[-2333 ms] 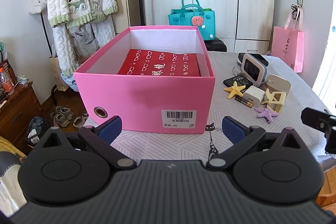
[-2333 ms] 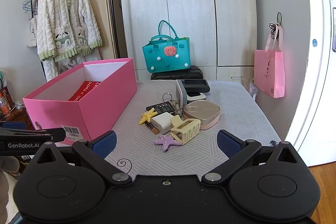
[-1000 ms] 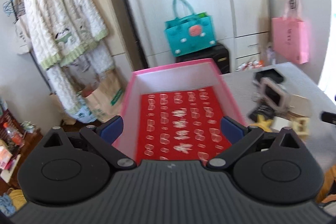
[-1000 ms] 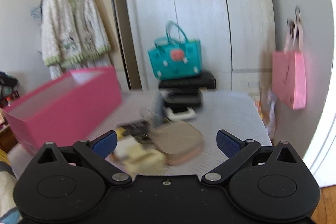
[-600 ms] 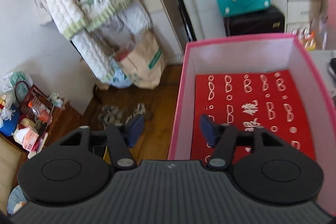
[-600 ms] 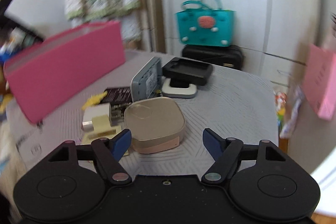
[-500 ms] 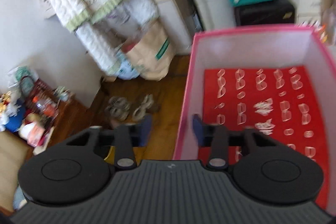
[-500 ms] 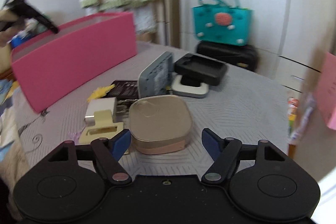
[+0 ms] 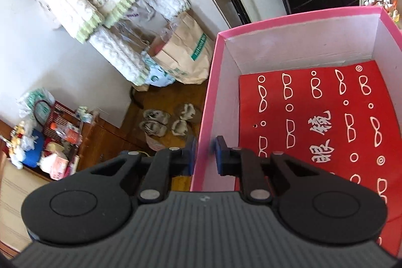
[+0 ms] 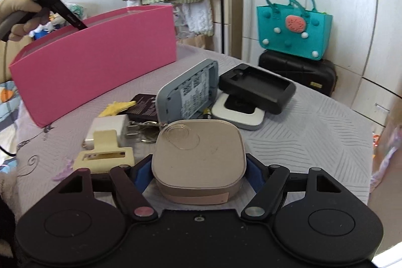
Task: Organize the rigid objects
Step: 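Carry the beige case with the right gripper into the pink box and release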
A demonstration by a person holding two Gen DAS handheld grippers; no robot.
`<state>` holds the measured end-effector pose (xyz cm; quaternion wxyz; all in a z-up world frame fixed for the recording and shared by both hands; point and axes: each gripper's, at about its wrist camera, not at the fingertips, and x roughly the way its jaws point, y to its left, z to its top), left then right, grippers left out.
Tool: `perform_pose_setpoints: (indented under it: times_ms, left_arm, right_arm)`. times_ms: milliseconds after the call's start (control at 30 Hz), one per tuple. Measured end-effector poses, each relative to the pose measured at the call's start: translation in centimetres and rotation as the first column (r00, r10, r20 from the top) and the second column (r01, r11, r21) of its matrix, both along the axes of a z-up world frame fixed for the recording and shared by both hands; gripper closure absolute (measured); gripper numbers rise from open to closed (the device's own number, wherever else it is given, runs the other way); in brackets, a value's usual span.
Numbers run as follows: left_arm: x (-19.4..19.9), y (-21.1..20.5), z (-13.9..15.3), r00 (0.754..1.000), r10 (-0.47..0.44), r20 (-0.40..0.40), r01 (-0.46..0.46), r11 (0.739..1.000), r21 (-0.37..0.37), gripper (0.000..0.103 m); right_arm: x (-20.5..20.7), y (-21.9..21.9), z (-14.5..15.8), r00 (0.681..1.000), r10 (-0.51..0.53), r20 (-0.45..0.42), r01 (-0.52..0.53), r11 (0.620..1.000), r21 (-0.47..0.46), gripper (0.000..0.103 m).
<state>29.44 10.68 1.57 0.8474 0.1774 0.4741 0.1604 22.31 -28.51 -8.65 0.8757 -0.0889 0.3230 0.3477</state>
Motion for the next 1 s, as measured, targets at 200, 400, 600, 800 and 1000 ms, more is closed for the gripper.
perform_pose_setpoints:
  times_ms: [200,400,600,800,1000]
  left_arm:
    - [1.2,0.3,-0.8,0.997,-0.032,-0.063,0.032,0.999,0.002,0.084]
    - [0.1,1.2,-0.7,0.996,-0.084,-0.016,0.084,0.996,-0.036,0.087]
    - [-0.5,1.9,-0.8,0.992,-0.125,-0.024,0.123,0.989,-0.084,0.084]
    - [-0.3,5.0,-0.6,0.99,-0.138,-0.028,0.125,0.955,-0.27,0.096]
    - [-0.4,6.4,0.0,0.984,-0.174,-0.033,0.146,0.903,-0.404,0.101]
  right_arm:
    - [-0.4,-0.3,-0.1,0.995,-0.098,-0.006,0.098,0.995,0.009,0.025]
    - [-1.2,-0.2,0.1,0.99,-0.142,-0.001,0.142,0.99,-0.021,0.025]
    - [-1.1,1.3,0.3,0.98,-0.198,0.029,0.2,0.976,-0.082,0.025]
    - [-0.7,1.4,1.9,0.95,-0.311,0.031,0.312,0.947,-0.074,0.025]
    - [-0.5,2.4,6.3,0.929,-0.361,0.079,0.364,0.931,-0.027,0.025]
